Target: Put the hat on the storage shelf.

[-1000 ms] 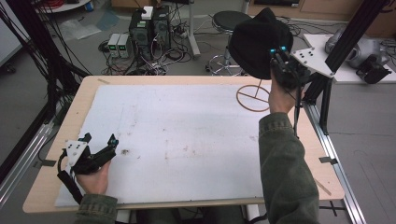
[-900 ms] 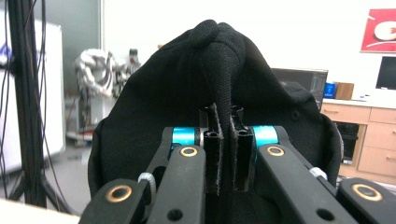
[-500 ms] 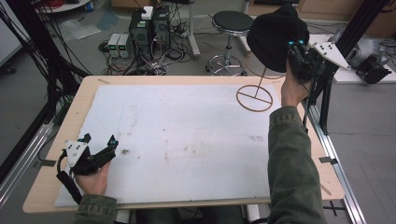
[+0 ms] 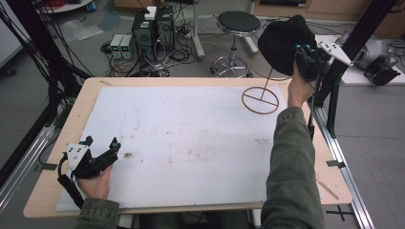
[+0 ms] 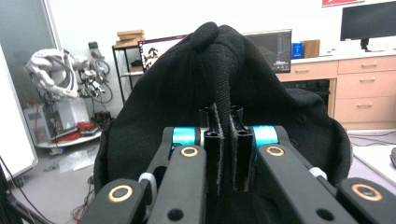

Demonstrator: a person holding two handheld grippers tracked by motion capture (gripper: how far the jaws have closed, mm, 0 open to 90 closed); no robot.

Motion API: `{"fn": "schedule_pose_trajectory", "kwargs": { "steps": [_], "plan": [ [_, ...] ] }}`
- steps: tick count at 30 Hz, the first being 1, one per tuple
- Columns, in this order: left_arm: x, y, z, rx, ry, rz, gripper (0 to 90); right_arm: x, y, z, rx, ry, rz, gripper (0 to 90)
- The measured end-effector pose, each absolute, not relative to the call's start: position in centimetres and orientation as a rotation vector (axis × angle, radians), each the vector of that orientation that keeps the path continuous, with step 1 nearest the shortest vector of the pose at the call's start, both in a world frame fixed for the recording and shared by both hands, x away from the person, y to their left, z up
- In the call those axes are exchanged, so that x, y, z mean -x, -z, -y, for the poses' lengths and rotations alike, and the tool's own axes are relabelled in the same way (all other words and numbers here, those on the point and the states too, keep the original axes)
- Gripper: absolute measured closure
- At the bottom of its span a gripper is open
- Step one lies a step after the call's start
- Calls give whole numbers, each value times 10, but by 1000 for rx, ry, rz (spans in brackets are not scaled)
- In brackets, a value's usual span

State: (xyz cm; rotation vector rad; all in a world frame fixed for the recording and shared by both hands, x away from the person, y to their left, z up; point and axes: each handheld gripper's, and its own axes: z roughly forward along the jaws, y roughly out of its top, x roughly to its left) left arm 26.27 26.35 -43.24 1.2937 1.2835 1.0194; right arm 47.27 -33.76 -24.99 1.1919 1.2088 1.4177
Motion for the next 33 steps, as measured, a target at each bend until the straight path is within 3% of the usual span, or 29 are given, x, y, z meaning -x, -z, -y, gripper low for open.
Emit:
{"fn": "schedule_pose_trajectory", "kwargs": {
  "steps": [27, 30, 33],
  "plan": [
    [-265, 432, -261, -1288, -1005, -1278, 142, -495, 268, 310, -1191, -1294, -1357, 833],
    [-264, 432, -261, -1286, -1006, -1276, 143, -496, 269, 311, -1210, -1279, -1368, 802],
    [-264, 432, -261, -1285, -1005, -1276, 142, -496, 270, 311, -1229, -1271, -1369, 683]
  ]
}}
